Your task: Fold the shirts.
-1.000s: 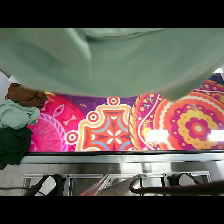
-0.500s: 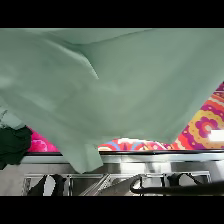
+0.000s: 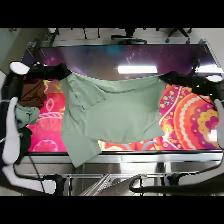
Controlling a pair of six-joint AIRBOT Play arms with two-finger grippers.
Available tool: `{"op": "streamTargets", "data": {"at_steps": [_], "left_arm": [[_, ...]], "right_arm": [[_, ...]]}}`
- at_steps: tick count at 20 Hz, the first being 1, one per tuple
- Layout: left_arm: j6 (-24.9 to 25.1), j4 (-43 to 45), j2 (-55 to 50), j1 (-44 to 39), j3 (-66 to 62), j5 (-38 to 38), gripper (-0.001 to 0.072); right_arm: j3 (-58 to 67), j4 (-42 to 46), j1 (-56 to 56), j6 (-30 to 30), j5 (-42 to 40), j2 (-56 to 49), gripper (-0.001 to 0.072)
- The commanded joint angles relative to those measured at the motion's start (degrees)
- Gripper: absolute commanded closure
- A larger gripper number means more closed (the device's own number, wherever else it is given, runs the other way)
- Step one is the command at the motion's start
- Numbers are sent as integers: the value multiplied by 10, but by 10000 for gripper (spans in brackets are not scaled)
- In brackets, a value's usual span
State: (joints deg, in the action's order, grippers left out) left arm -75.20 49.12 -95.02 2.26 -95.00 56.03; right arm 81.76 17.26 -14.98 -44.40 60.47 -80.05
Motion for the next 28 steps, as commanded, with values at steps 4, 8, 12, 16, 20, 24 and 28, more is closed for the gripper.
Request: {"op": "streamTargets", "data": {"at_steps": [4,8,12,16,20,24,28], "left_arm": [[-45,-6,-244,21,-273,83,695],[-42,-8,-214,59,-195,47,695],[-2,5,-213,65,-182,67,695],[-1,104,-213,65,-182,90,695],[3,149,-213,65,-182,96,694],[15,157,-213,56,-182,96,694],[42,169,-213,42,-182,121,694]], "right_arm": [[163,-5,7,-21,-8,-169,697],[184,29,-10,-30,32,-168,697],[170,146,2,-67,64,-167,697],[134,224,8,-97,73,-167,697],[112,226,10,-94,40,-169,697],[113,226,26,-87,23,-169,695],[113,227,34,-88,9,-167,695]]}}
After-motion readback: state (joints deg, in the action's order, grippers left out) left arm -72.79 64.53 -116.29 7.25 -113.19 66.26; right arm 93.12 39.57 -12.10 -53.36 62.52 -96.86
